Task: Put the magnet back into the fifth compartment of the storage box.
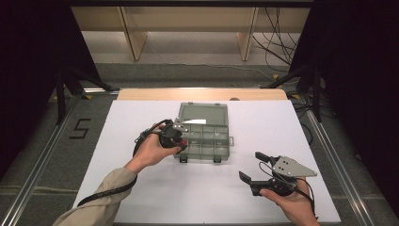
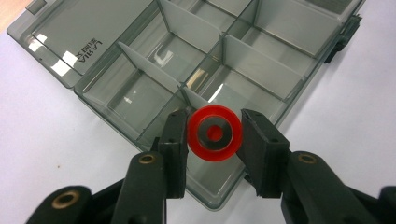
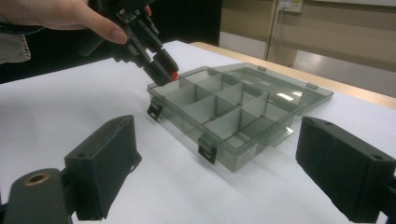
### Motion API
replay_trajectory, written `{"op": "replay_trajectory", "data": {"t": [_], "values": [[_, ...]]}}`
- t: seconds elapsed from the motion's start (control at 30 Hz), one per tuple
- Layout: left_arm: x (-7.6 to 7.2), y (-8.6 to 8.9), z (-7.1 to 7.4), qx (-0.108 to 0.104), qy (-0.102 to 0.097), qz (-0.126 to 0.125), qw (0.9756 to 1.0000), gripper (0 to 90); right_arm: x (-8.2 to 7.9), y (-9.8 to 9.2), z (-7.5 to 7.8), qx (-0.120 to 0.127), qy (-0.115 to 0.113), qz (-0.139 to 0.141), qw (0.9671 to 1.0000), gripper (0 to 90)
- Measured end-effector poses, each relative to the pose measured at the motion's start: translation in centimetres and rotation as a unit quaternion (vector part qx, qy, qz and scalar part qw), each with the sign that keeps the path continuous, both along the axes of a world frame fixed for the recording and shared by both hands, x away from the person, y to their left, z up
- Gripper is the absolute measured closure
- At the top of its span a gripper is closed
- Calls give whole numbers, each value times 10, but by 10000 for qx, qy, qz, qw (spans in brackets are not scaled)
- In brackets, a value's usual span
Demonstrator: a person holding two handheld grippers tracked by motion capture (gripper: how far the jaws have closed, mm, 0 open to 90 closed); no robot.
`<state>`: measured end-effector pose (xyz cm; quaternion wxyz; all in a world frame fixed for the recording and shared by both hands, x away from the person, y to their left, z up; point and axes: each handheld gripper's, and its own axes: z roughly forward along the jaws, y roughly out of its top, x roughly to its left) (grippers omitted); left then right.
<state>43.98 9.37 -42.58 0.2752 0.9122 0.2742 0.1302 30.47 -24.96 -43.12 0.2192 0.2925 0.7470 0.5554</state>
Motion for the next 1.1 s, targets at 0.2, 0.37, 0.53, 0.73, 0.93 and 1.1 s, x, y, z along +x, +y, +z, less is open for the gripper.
{"op": "replay_trajectory", "data": {"t": [0.2,0.37,0.53,0.73,0.93,1.1], "values": [[1,-1,-4,61,-107,-15,9999,625,0,0,0,3,17,1,10000,131],[1,-2,-5,88,-137,-12,9999,623,0,0,0,2,6,2,10000,131],[1,-3,-7,161,-125,-69,9998,619,0,0,0,2,9,4,10000,131],[1,-3,-8,200,-145,-71,9997,595,0,0,0,10,13,15,10000,131],[1,0,-5,83,-184,-18,9998,530,-1,-2,1,-41,105,-6,9999,131],[-1,5,-1,-122,-259,68,9996,454,-1,-2,0,28,211,-31,9998,131]]}}
